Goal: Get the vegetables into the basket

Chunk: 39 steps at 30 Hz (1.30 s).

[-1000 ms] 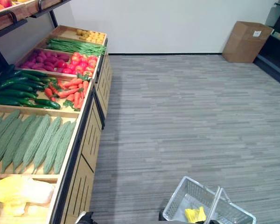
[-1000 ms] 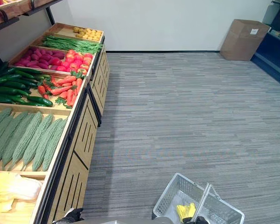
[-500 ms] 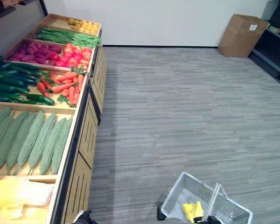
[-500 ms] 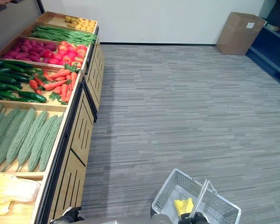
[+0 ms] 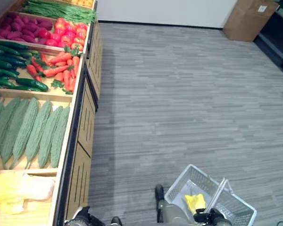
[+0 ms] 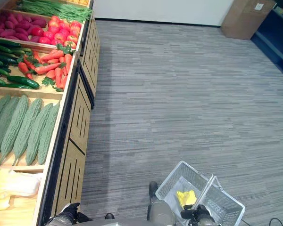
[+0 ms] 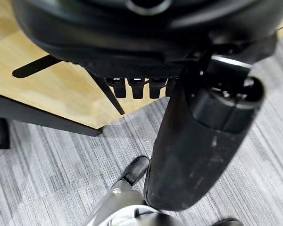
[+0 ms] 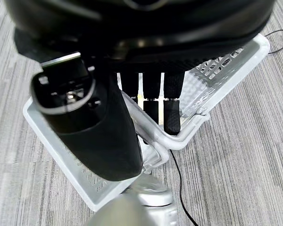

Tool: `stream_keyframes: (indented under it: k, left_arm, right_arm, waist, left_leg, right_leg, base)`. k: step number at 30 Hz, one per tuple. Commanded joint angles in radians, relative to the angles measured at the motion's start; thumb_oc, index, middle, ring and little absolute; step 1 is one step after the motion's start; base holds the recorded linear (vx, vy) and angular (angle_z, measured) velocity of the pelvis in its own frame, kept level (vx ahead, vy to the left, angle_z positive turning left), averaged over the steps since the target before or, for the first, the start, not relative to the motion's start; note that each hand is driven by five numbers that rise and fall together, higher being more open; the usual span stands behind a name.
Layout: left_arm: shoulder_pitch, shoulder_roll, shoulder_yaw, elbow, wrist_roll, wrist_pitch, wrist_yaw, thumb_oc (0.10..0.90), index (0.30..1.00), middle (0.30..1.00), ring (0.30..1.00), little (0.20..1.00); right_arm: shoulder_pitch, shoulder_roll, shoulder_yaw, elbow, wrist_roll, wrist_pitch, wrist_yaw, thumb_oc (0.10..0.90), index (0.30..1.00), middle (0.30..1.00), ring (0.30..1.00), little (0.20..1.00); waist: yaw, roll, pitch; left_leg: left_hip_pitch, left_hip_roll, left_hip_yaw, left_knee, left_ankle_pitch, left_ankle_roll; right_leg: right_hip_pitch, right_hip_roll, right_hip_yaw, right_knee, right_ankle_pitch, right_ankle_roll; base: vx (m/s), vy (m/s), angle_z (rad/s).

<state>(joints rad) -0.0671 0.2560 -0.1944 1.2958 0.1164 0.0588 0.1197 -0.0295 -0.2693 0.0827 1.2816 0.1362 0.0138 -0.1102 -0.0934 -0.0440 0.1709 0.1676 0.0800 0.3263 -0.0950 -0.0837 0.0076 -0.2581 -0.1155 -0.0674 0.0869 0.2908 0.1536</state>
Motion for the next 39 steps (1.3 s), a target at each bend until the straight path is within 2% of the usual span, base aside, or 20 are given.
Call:
stream_keyframes:
  k: [1, 4, 6, 9, 11, 13, 15, 19, 22, 23, 25, 26, 27, 28, 29, 30, 31, 33, 35, 39]
  left_arm:
    - [-0.014, 0.015, -0.007, 0.006, -0.002, -0.007, 0.000, 0.900, 1.000, 1.000, 1.000, 1.000]
    - [-0.020, 0.001, -0.012, 0.001, -0.002, -0.009, -0.001, 0.900, 1.000, 1.000, 1.000, 1.000]
    - [-0.023, -0.016, -0.021, 0.002, 0.006, -0.006, -0.008, 0.900, 1.000, 1.000, 1.000, 1.000]
    - [-0.023, -0.031, -0.026, 0.006, 0.006, -0.005, -0.010, 0.900, 1.000, 1.000, 1.000, 1.000]
    - [-0.026, -0.049, -0.031, 0.007, -0.010, -0.001, -0.010, 0.900, 1.000, 1.000, 1.000, 1.000]
    - [-0.028, -0.063, -0.040, -0.005, -0.020, -0.002, -0.010, 0.900, 1.000, 1.000, 1.000, 1.000]
    - [-0.032, -0.065, -0.047, -0.010, -0.023, -0.002, -0.011, 0.900, 1.000, 1.000, 1.000, 1.000]
    - [-0.040, -0.074, -0.048, -0.017, -0.049, -0.002, -0.006, 0.900, 1.000, 1.000, 1.000, 1.000]
    - [-0.039, -0.075, -0.046, -0.016, -0.059, -0.001, -0.002, 0.900, 1.000, 1.000, 1.000, 1.000]
    - [-0.038, -0.076, -0.041, -0.017, -0.070, 0.001, -0.001, 0.900, 1.000, 1.000, 1.000, 1.000]
    - [-0.040, -0.074, -0.039, -0.016, -0.081, 0.000, 0.004, 0.900, 1.000, 1.000, 1.000, 1.000]
    - [-0.037, -0.071, -0.032, -0.017, -0.093, 0.002, 0.008, 0.900, 1.000, 1.000, 1.000, 1.000]
    - [-0.037, -0.071, -0.032, -0.018, -0.093, 0.002, 0.008, 0.900, 1.000, 1.000, 1.000, 1.000]
    - [-0.033, -0.071, -0.025, -0.021, -0.104, 0.004, 0.013, 0.900, 1.000, 1.000, 1.000, 1.000]
    - [-0.033, -0.071, -0.025, -0.021, -0.104, 0.005, 0.013, 0.900, 1.000, 1.000, 1.000, 1.000]
    - [-0.027, -0.071, -0.019, -0.018, -0.107, 0.006, 0.019, 0.900, 1.000, 1.000, 1.000, 1.000]
    - [-0.026, -0.071, -0.019, -0.018, -0.107, 0.006, 0.019, 0.900, 1.000, 1.000, 1.000, 1.000]
    - [-0.020, -0.072, -0.007, -0.013, -0.114, 0.004, 0.026, 0.900, 1.000, 1.000, 1.000, 1.000]
    - [-0.014, -0.072, 0.001, -0.003, -0.121, 0.005, 0.034, 0.900, 1.000, 1.000, 1.000, 1.000]
    - [-0.004, -0.072, 0.005, -0.002, -0.123, 0.002, 0.037, 0.900, 1.000, 1.000, 1.000, 1.000]
  right_arm:
    - [0.043, 0.003, 0.086, 0.027, -0.039, 0.016, 0.020, 0.400, 0.300, 0.300, 0.300, 0.300]
    - [0.050, -0.005, 0.092, 0.031, -0.050, 0.014, 0.024, 0.400, 0.300, 0.300, 0.300, 0.300]
    - [0.067, -0.018, 0.090, 0.036, -0.049, 0.010, 0.027, 0.400, 0.300, 0.300, 0.300, 0.300]
    - [0.076, -0.034, 0.089, 0.038, -0.057, 0.012, 0.031, 0.400, 0.300, 0.300, 0.300, 0.300]
    - [0.076, -0.059, 0.088, 0.043, -0.068, 0.013, 0.034, 0.400, 0.300, 0.300, 0.300, 0.300]
    - [0.075, -0.077, 0.082, 0.031, -0.066, 0.011, 0.034, 0.400, 0.300, 0.300, 0.300, 0.300]
    - [0.072, -0.084, 0.082, 0.027, -0.064, 0.011, 0.034, 0.400, 0.300, 0.300, 0.300, 0.300]
    - [0.064, -0.098, 0.090, 0.014, -0.064, 0.011, 0.042, 0.400, 0.300, 0.300, 0.300, 0.300]
    - [0.062, -0.100, 0.089, 0.016, -0.059, 0.012, 0.039, 0.400, 0.300, 0.300, 0.300, 0.300]
    - [0.063, -0.102, 0.087, 0.013, -0.052, 0.013, 0.040, 0.400, 0.300, 0.300, 0.300, 0.300]
    - [0.063, -0.102, 0.088, 0.013, -0.052, 0.012, 0.039, 0.400, 0.300, 0.300, 0.300, 0.300]
    - [0.066, -0.103, 0.086, 0.015, -0.051, 0.016, 0.037, 0.400, 0.300, 0.300, 0.300, 0.300]
    - [0.066, -0.103, 0.086, 0.015, -0.051, 0.016, 0.037, 0.400, 0.300, 0.300, 0.300, 0.300]
    - [0.069, -0.104, 0.086, 0.021, -0.049, 0.019, 0.034, 0.400, 0.300, 0.300, 0.300, 0.300]
    - [0.069, -0.104, 0.086, 0.021, -0.049, 0.019, 0.034, 0.400, 0.300, 0.300, 0.300, 0.300]
    - [0.071, -0.106, 0.086, 0.028, -0.054, 0.022, 0.029, 0.400, 0.300, 0.300, 0.300, 0.300]
    - [0.071, -0.105, 0.085, 0.028, -0.054, 0.022, 0.029, 0.400, 0.300, 0.300, 0.300, 0.300]
    - [0.077, -0.107, 0.084, 0.034, -0.063, 0.023, 0.023, 0.400, 0.300, 0.300, 0.300, 0.300]
    - [0.084, -0.108, 0.093, 0.035, -0.076, 0.020, 0.018, 0.400, 0.300, 0.300, 0.300, 0.300]
    - [0.084, -0.109, 0.100, 0.029, -0.085, 0.017, 0.017, 0.400, 0.300, 0.300, 0.300, 0.300]
  waist:
    - [-0.032, -0.014, 0.015]
    - [-0.065, -0.017, 0.018]
    - [-0.087, 0.001, 0.004]
    - [-0.088, 0.028, -0.008]
    - [-0.091, 0.073, -0.023]
    - [-0.097, 0.099, -0.030]
    - [-0.101, 0.106, -0.029]
    - [-0.105, 0.124, -0.034]
    - [-0.098, 0.117, -0.034]
    - [-0.089, 0.097, -0.027]
    - [-0.083, 0.086, -0.021]
    - [-0.072, 0.068, -0.013]
    - [-0.070, 0.069, -0.012]
    - [-0.055, 0.054, -0.005]
    - [-0.052, 0.057, -0.003]
    - [-0.033, 0.036, -0.003]
    - [-0.029, 0.038, 0.000]
    - [-0.002, 0.025, 0.005]
    - [0.025, 0.029, 0.010]
    - [0.043, 0.028, 0.016]
  left_leg:
    - [0.007, -0.090, -0.070, 0.008, 0.001, -0.041]
    - [0.066, -0.142, -0.130, 0.008, -0.042, -0.017]
    - [0.114, -0.159, -0.172, 0.008, -0.078, -0.011]
    - [0.138, -0.156, -0.200, 0.008, -0.085, -0.012]
    - [0.161, -0.142, -0.230, 0.023, -0.032, -0.025]
    - [0.148, -0.135, -0.241, 0.084, 0.011, -0.049]
    - [0.143, -0.136, -0.245, 0.106, 0.028, -0.065]
    - [0.108, -0.114, -0.235, 0.222, 0.156, -0.155]
    - [0.071, -0.108, -0.223, 0.301, 0.211, -0.185]
    - [0.012, -0.095, -0.191, 0.403, 0.256, -0.211]
    - [-0.011, -0.083, -0.162, 0.452, 0.272, -0.221]
    - [-0.048, -0.053, -0.103, 0.484, 0.286, -0.212]
    - [-0.048, -0.050, -0.101, 0.489, 0.282, -0.212]
    - [-0.110, -0.003, -0.029, 0.469, 0.261, -0.185]
    - [-0.110, 0.001, -0.027, 0.476, 0.255, -0.185]
    - [-0.177, 0.036, 0.000, 0.429, 0.208, -0.154]
    - [-0.175, 0.040, 0.003, 0.436, 0.200, -0.154]
    - [-0.249, 0.080, 0.009, 0.288, 0.192, -0.138]
    - [-0.275, 0.136, -0.047, 0.116, 0.284, -0.154]
    - [-0.286, 0.173, -0.052, 0.034, 0.349, -0.176]
  right_leg:
    - [-0.105, -0.016, -0.004, -0.140, 0.011, 0.077]
    - [-0.147, 0.036, -0.027, -0.138, 0.030, 0.064]
    - [-0.135, 0.058, 0.008, -0.107, 0.023, 0.045]
    - [-0.132, 0.064, -0.010, -0.083, 0.015, 0.028]
    - [-0.116, 0.078, -0.044, -0.035, -0.021, -0.009]
    - [-0.101, 0.084, -0.079, 0.002, -0.058, -0.032]
    - [-0.092, 0.084, -0.091, 0.007, -0.070, -0.043]
    - [-0.031, 0.108, -0.114, 0.016, -0.141, -0.087]
    - [0.006, 0.116, -0.112, 0.005, -0.165, -0.101]
    - [0.042, 0.105, -0.108, -0.002, -0.182, -0.113]
    - [0.056, 0.101, -0.107, -0.002, -0.192, -0.120]
    - [0.084, 0.093, -0.106, -0.001, -0.215, -0.125]
    - [0.084, 0.095, -0.104, 0.000, -0.216, -0.125]
    - [0.121, 0.081, -0.104, -0.012, -0.229, -0.118]
    - [0.123, 0.084, -0.102, -0.011, -0.230, -0.118]
    - [0.159, 0.066, -0.092, -0.030, -0.240, -0.102]
    - [0.163, 0.069, -0.089, -0.030, -0.241, -0.101]
    - [0.207, 0.052, -0.072, -0.053, -0.254, -0.076]
    - [0.251, 0.052, -0.038, -0.064, -0.281, -0.066]
    - [0.295, 0.061, 0.000, -0.066, -0.315, -0.063]
  base:
    - [0.21, 0.052, 0.26]
    - [0.32, 0.038, 0.31]
    - [0.37, -0.009, 0.44]
    - [0.25, -0.072, 0.63]
    - [0.39, -0.191, 0.05]
    - [0.31, -0.191, 0.45]
    - [0.20, -0.140, 0.55]
    - [0.24, -0.226, 0.19]
    - [0.15, -0.151, 0.01]
    - [0.21, -0.210, -0.02]
    - [0.20, -0.200, -0.08]
    - [0.19, -0.192, -0.21]
    - [0.25, -0.169, -0.19]
    - [0.12, -0.040, -0.10]
    - [0.27, -0.063, -0.04]
    - [0.15, -0.011, -0.10]
    - [0.25, 0.002, -0.06]
    - [0.28, 0.095, -0.08]
    - [0.35, 0.146, -0.11]
    - [0.23, 0.053, -0.61]
